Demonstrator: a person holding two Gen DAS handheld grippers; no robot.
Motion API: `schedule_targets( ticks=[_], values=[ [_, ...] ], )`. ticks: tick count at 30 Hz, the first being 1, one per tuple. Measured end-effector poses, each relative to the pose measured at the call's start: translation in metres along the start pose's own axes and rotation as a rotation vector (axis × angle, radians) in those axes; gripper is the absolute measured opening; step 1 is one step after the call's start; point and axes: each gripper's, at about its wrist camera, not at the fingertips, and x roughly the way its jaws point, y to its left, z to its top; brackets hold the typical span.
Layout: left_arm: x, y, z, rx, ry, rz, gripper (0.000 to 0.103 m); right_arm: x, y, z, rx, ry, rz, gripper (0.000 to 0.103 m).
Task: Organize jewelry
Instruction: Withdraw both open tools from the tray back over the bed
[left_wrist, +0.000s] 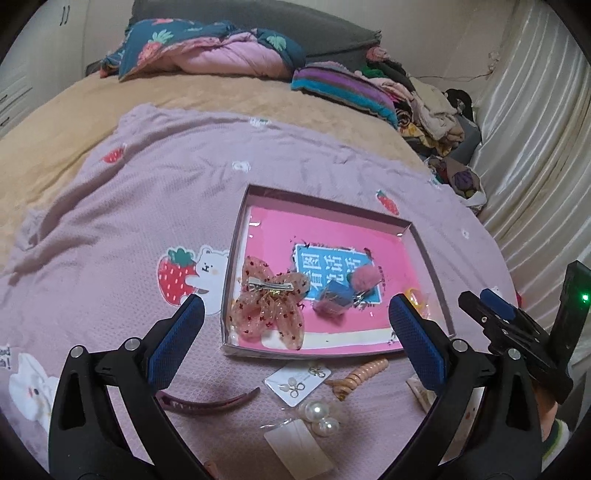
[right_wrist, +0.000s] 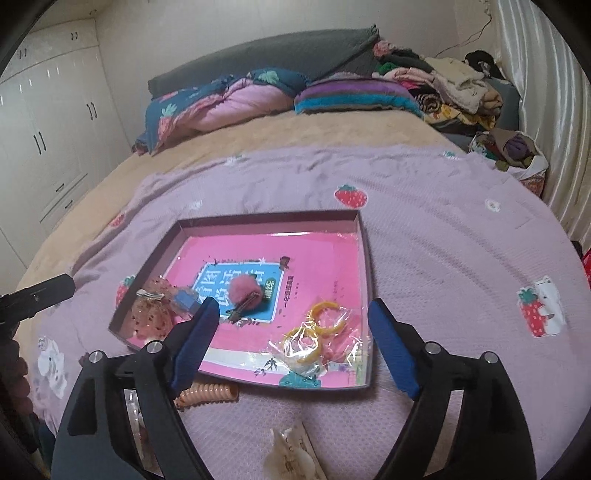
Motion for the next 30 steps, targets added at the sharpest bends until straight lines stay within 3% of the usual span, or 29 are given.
schedule_targets(
  ticks=[14, 30],
  values=[
    [-0.040, -0.030, -0.001, 0.059, -0.058, -0.043, 0.093, -0.061, -0.006, 0.001, 0.025, -0.110, -0.003, 0.082],
    [-0.071, -0.041, -0.015, 0.084, -0.083, -0.078, 0.093, -0.100, -0.001, -0.012, 0.015, -0.142, -0.009, 0.083]
  ],
)
